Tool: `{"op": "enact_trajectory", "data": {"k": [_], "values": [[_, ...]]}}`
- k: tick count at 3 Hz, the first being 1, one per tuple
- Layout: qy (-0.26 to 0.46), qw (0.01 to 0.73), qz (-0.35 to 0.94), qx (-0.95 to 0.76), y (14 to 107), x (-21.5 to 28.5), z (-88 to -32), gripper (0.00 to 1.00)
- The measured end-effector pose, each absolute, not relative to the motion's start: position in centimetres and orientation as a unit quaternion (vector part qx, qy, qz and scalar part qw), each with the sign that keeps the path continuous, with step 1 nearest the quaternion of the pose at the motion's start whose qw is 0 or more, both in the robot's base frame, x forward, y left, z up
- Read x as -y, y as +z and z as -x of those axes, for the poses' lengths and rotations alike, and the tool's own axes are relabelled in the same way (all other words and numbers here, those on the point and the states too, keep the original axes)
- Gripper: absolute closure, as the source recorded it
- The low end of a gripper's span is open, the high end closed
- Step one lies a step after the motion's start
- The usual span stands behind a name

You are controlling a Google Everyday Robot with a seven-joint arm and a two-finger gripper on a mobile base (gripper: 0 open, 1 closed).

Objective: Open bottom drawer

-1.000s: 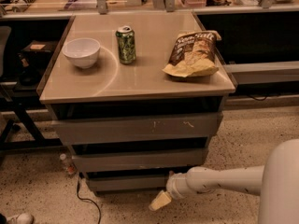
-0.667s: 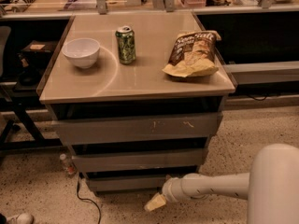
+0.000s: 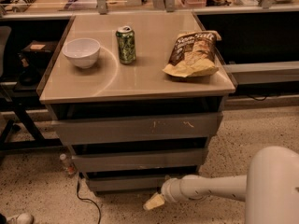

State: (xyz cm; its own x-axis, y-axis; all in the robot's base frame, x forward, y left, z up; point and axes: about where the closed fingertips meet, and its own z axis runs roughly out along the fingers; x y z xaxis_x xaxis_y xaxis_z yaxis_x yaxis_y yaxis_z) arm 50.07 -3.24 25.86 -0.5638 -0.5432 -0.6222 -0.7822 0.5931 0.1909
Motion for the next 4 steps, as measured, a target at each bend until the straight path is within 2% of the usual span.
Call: {"op": "enact_trajectory", "data": {"k": [2,4], "values": [[0.215,0.287,0.372,-0.856,23.0,3.2,-53.9,0.0],[0.208,0.278,0.389,-0.853,20.8,2.6,-55.3,0.0]]}}
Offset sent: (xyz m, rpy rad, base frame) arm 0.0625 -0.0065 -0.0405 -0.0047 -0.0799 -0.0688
